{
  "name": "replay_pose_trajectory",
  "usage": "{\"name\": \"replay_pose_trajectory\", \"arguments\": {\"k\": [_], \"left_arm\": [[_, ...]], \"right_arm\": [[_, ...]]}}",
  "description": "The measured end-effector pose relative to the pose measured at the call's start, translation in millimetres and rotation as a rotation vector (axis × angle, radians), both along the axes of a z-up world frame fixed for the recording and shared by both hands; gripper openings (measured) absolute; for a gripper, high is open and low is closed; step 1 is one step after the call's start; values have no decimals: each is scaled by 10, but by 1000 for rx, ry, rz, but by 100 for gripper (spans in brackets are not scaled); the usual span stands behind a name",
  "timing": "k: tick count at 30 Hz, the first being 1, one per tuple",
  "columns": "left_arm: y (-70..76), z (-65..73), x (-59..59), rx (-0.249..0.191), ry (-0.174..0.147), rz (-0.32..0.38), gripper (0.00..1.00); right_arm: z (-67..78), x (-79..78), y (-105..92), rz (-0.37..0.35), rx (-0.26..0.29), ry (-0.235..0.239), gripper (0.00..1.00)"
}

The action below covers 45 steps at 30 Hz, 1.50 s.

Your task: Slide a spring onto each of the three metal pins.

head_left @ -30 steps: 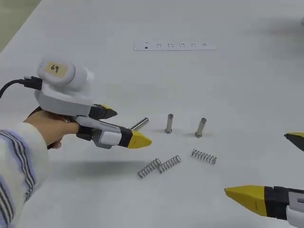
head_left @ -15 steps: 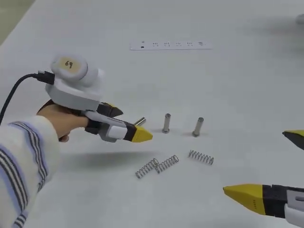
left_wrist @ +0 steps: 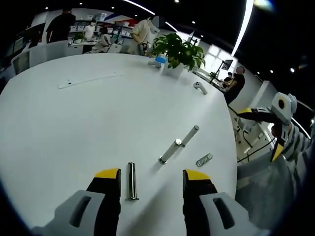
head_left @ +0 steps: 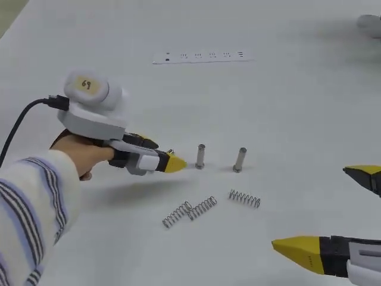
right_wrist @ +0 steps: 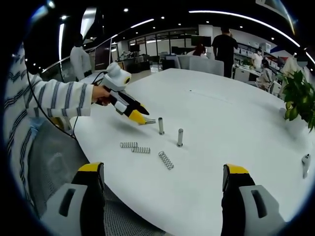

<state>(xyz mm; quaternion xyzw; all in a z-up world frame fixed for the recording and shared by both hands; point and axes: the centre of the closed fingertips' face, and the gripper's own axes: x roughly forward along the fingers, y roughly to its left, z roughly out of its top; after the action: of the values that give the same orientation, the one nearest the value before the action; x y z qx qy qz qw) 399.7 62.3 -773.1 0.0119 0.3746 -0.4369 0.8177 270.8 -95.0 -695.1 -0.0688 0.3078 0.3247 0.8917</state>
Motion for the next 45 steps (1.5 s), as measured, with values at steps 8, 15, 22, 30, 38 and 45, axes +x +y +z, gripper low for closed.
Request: {"name": "replay_pose_trajectory", "arguments": {"k": [8, 15, 22, 30, 38, 45], "left_arm": [[-1, -68, 36, 43, 5, -24, 39], [8, -120, 80, 69, 7, -29, 34], [-10, -160, 125, 84, 11, -33, 29], [-25, -256, 114, 115, 24, -45, 23], [-24, -270, 158, 131, 18, -31, 16], [-8, -290, 240, 143, 16, -1, 4]], "right_arm": [[-6, -5, 3, -1, 0, 6, 99], [-15, -3, 2, -1, -3, 10, 99], [-31, -4, -17, -8, -3, 19, 99], [-48, -6, -30, -12, -7, 24, 99], [-53, -9, -32, -9, -7, 21, 99], [-60, -15, -48, -13, -7, 24, 99]]}}
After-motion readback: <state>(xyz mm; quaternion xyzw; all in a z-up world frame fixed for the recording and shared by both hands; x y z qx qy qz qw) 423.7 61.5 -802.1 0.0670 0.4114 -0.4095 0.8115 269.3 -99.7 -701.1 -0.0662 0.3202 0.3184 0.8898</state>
